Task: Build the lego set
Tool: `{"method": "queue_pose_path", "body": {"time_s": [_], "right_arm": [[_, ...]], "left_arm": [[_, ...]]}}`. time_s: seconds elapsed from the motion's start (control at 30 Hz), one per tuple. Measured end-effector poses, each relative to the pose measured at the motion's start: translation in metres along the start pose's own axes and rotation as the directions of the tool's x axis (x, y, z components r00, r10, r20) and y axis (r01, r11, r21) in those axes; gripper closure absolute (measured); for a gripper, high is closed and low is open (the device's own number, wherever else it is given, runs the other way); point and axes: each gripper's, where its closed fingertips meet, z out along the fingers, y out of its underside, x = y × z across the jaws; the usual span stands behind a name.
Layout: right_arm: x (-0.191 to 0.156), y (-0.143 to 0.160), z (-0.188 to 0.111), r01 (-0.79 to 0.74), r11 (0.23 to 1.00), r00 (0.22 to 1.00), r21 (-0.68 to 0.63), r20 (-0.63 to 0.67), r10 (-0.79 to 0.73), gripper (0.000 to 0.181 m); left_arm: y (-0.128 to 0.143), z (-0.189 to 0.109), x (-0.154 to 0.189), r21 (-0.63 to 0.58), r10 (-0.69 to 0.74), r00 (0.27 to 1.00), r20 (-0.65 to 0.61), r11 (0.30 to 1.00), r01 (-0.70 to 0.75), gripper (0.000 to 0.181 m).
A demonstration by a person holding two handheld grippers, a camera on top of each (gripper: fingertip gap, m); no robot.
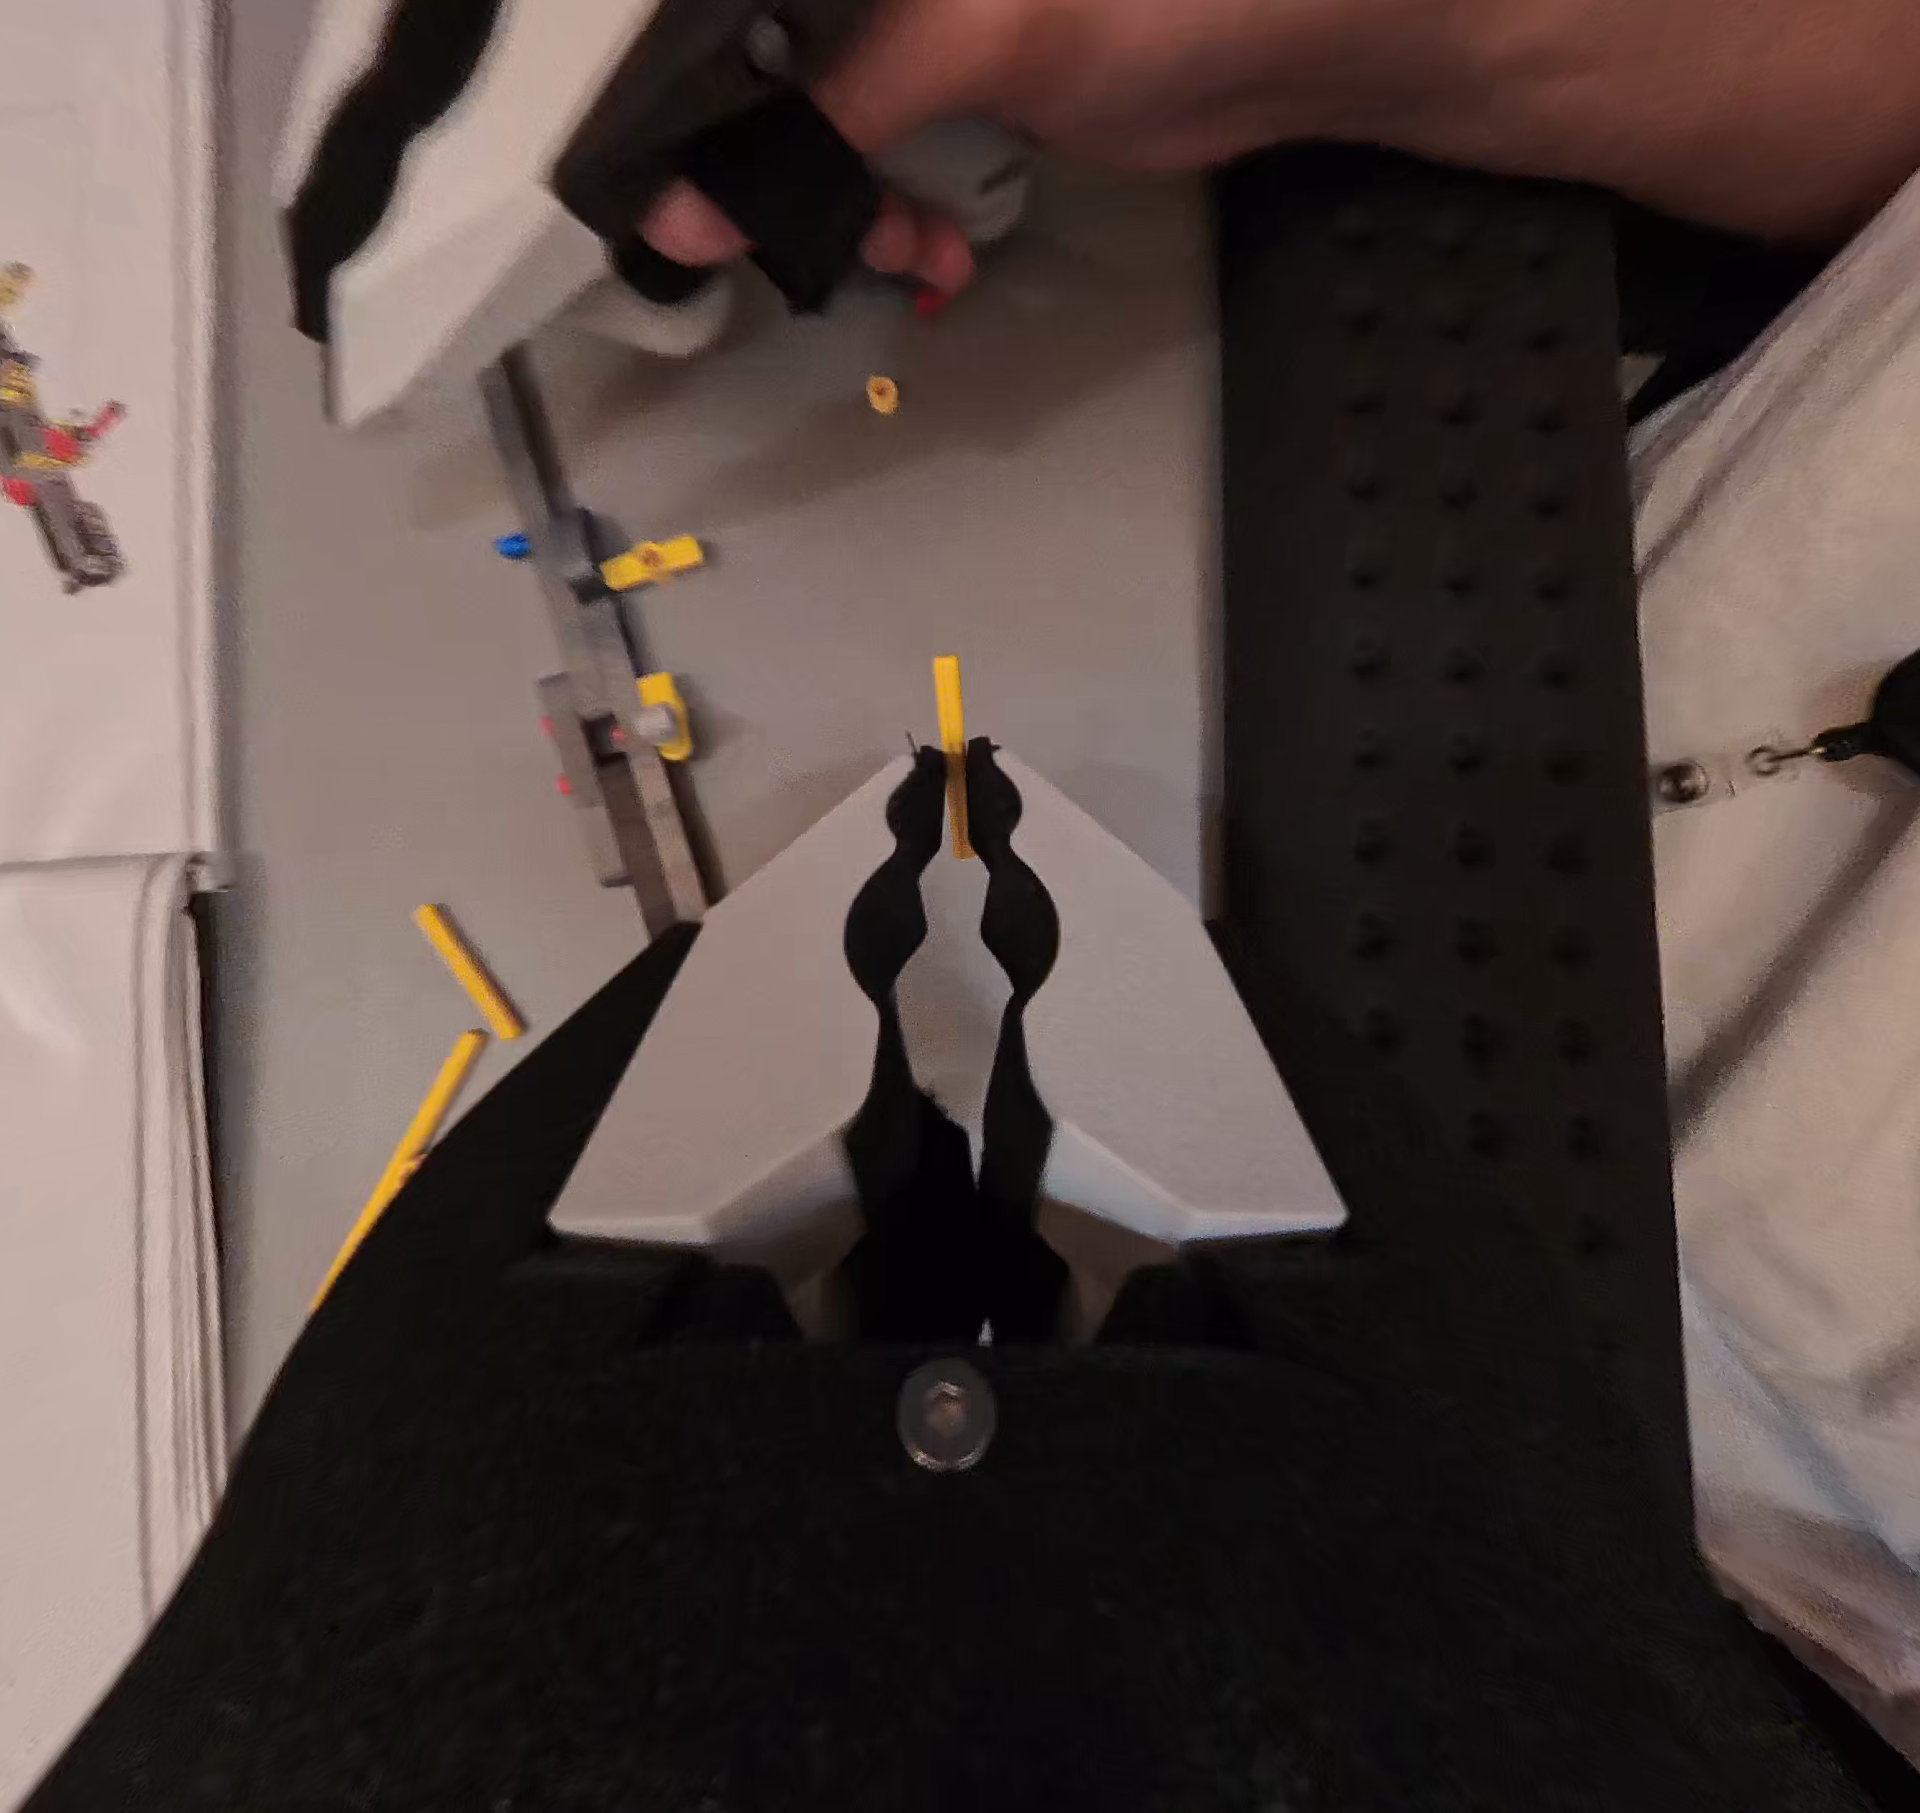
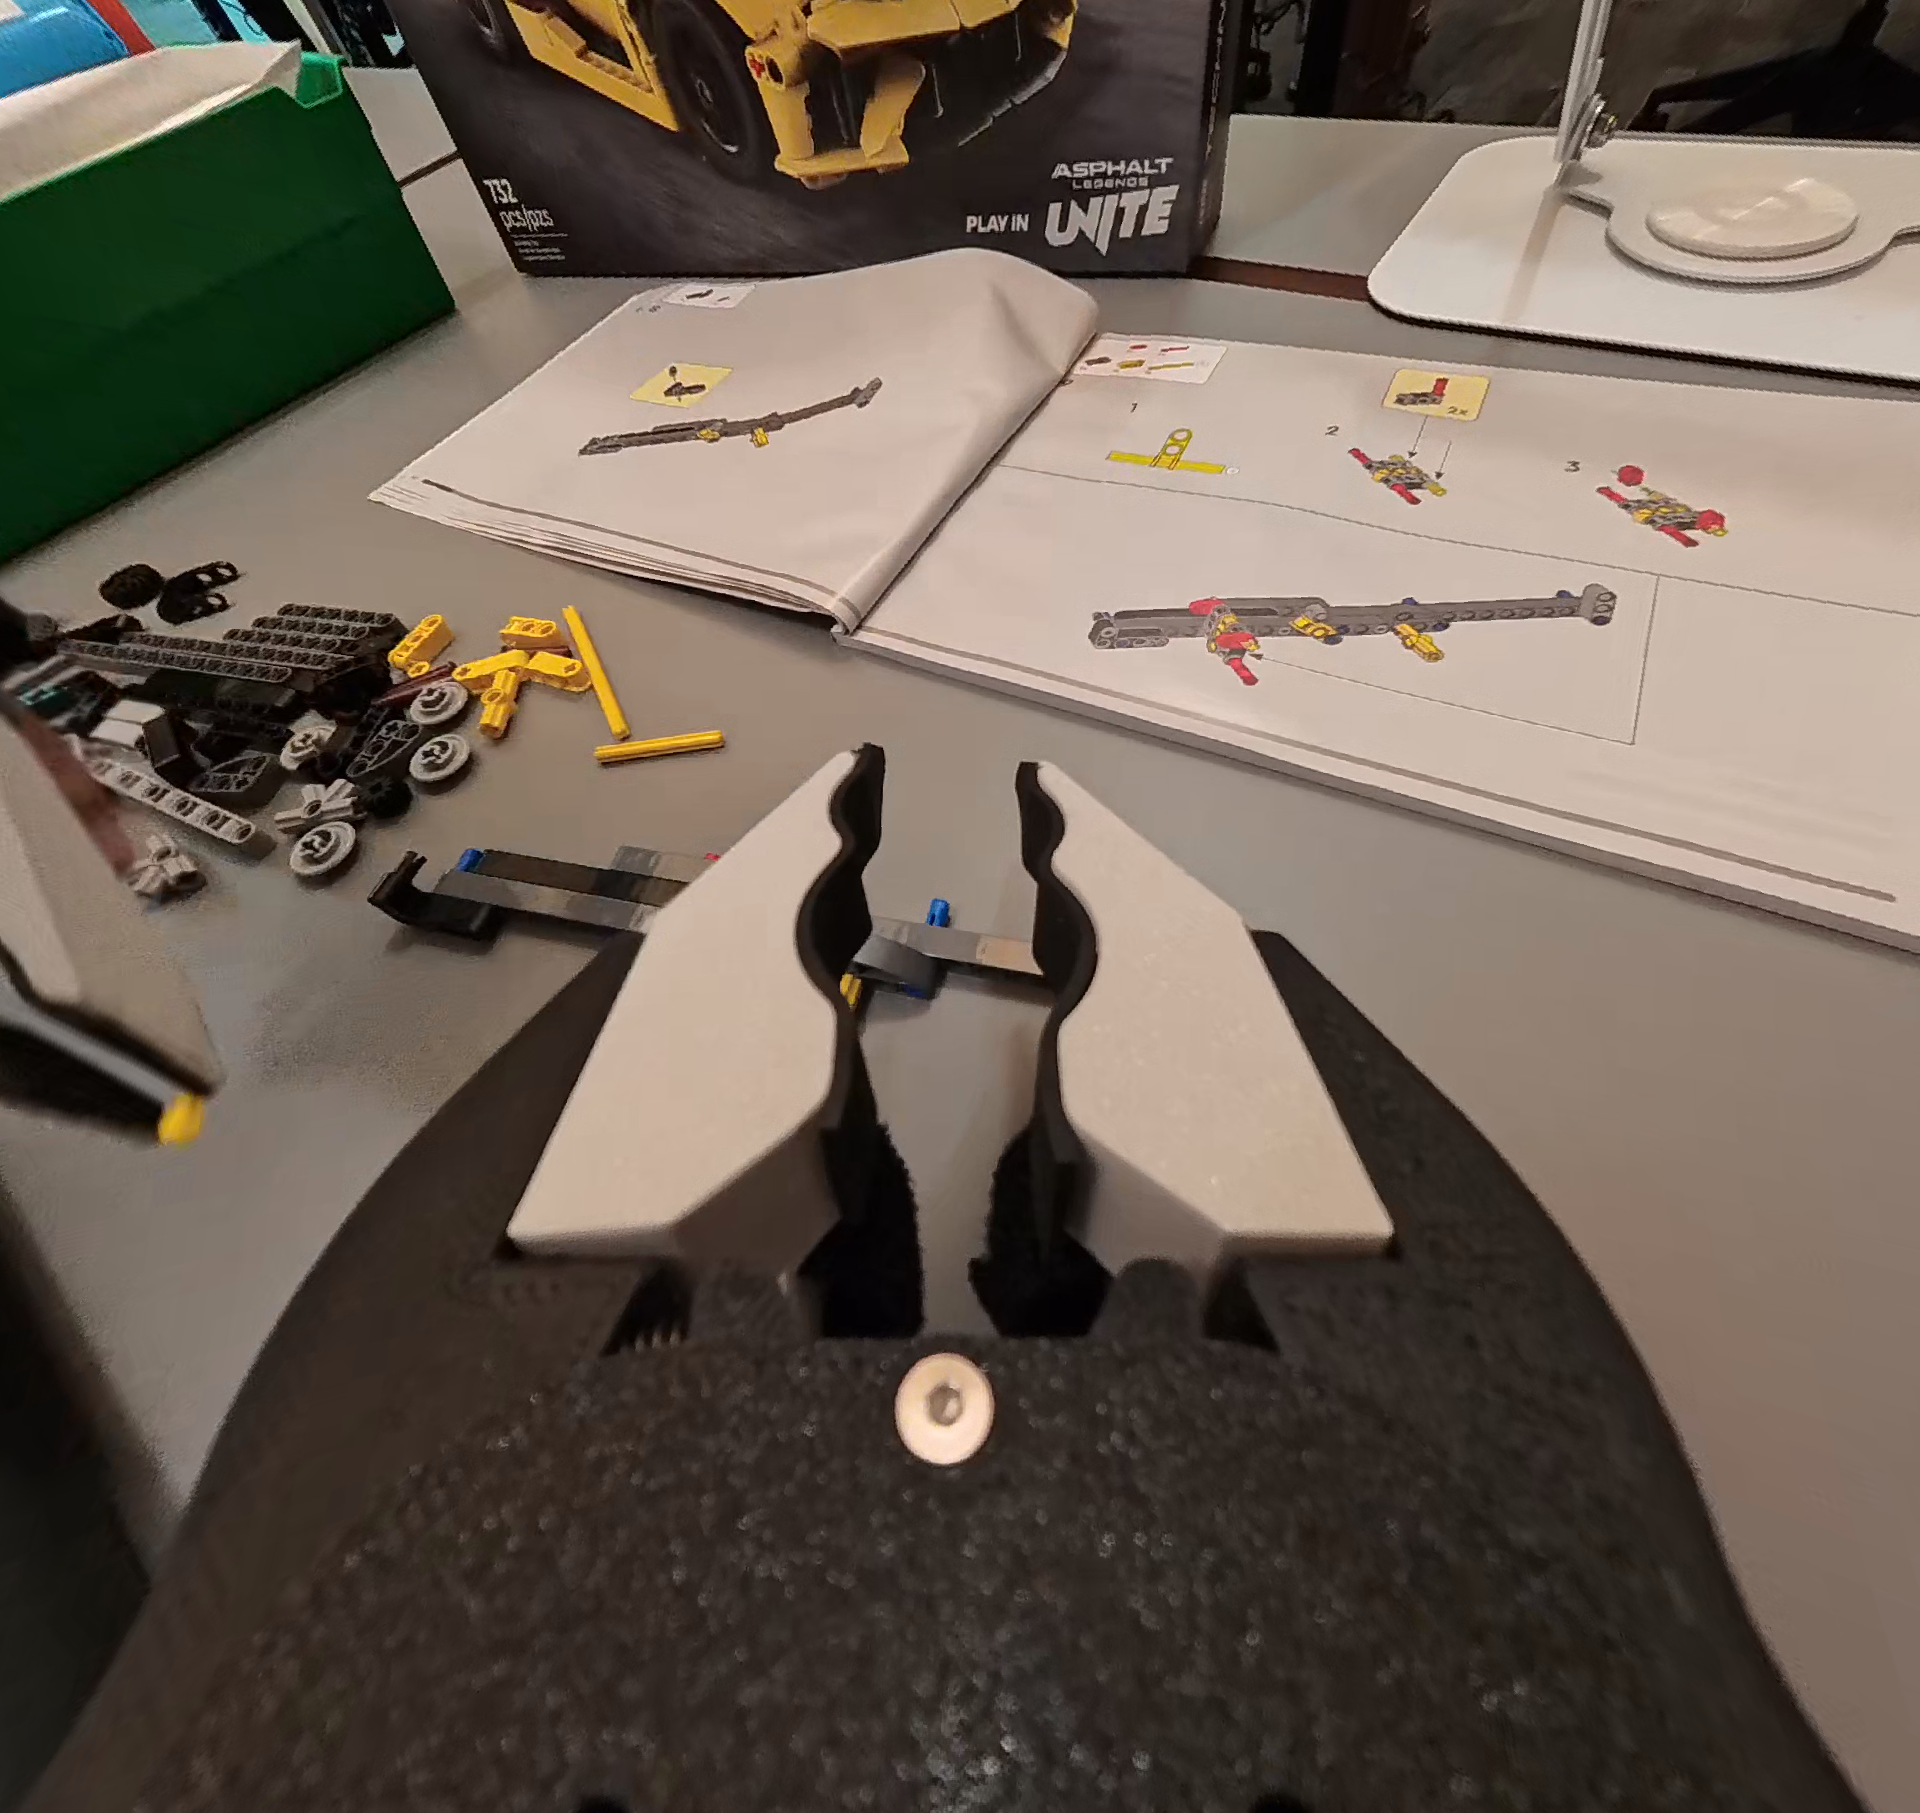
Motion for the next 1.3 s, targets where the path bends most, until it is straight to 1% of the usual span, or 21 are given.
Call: {"method": "queue_pose_path", "body": {"time_s": [0.1, 0.2, 0.33, 0.5, 0.67, 0.73, 0.8, 0.87, 0.97, 1.03, 1.1, 1.13, 1.23, 1.3], "right_arm": [[0.000, 0.001, 0.001, 0.018, 1.000, 1.000, -0.009, -0.007, -0.018, 0.156], [0.001, 0.002, 0.001, 0.039, 0.999, 0.999, -0.011, -0.021, -0.039, 0.156], [0.002, 0.001, 0.001, 0.045, 0.999, 0.999, -0.011, -0.028, -0.046, 0.156], [0.003, 0.002, 0.001, 0.054, 0.998, 0.998, -0.018, -0.035, -0.055, 0.157], [0.001, 0.003, 0.002, 0.059, 0.998, 0.998, -0.024, -0.030, -0.060, 0.157], [0.001, 0.004, 0.002, 0.060, 0.998, 0.998, -0.025, -0.028, -0.061, 0.156], [0.000, 0.003, 0.001, 0.058, 0.998, 0.998, -0.022, -0.026, -0.059, 0.156], [0.000, 0.003, 0.001, 0.054, 0.998, 0.998, -0.020, -0.023, -0.055, 0.156], [-0.001, 0.003, 0.001, 0.059, 0.998, 0.998, -0.021, -0.022, -0.059, 0.157], [-0.002, 0.004, 0.001, 0.066, 0.997, 0.998, -0.026, -0.023, -0.067, 0.156], [-0.003, 0.005, 0.002, 0.072, 0.997, 0.997, -0.028, -0.024, -0.072, 0.156], [-0.003, 0.005, 0.002, 0.072, 0.997, 0.997, -0.030, -0.022, -0.073, 0.156], [-0.004, 0.005, 0.002, 0.070, 0.997, 0.997, -0.029, -0.020, -0.071, 0.156], [-0.003, 0.005, 0.002, 0.067, 0.997, 0.998, -0.031, -0.020, -0.068, 0.156]], "left_arm": [[0.013, 0.019, 0.012, -0.077, 0.019, 1.000, -0.018, 0.997, -0.020, 0.179], [0.017, 0.027, 0.010, -0.098, 0.002, 1.000, -0.009, 0.995, -0.003, 0.179], [0.030, 0.036, 0.000, -0.173, 0.007, 0.999, 0.053, 0.985, 0.003, 0.179], [0.033, 0.044, -0.002, -0.171, -0.008, 0.997, 0.077, 0.985, 0.021, 0.179], [0.029, 0.048, -0.003, -0.158, -0.006, 0.995, 0.099, 0.987, 0.022, 0.179], [0.028, 0.048, -0.004, -0.149, -0.006, 0.993, 0.119, 0.989, 0.024, 0.176], [0.024, 0.047, -0.006, -0.111, -0.023, 0.989, 0.143, 0.993, 0.040, 0.166], [0.015, 0.039, -0.010, -0.029, -0.066, 0.982, 0.176, 0.997, 0.072, 0.158], [0.005, 0.011, -0.026, 0.161, -0.193, 0.941, 0.279, 0.975, 0.152, 0.153], [0.008, -0.015, -0.038, 0.302, -0.315, 0.890, 0.330, 0.928, 0.217, 0.155], [0.027, -0.043, -0.055, 0.400, -0.445, 0.804, 0.395, 0.871, 0.285, 0.156], [0.040, -0.053, -0.059, 0.417, -0.484, 0.772, 0.413, 0.854, 0.312, 0.157], [0.077, -0.072, -0.067, 0.418, -0.542, 0.700, 0.466, 0.832, 0.366, 0.157], [0.091, -0.077, -0.069, 0.412, -0.564, 0.683, 0.465, 0.820, 0.397, 0.157]]}}
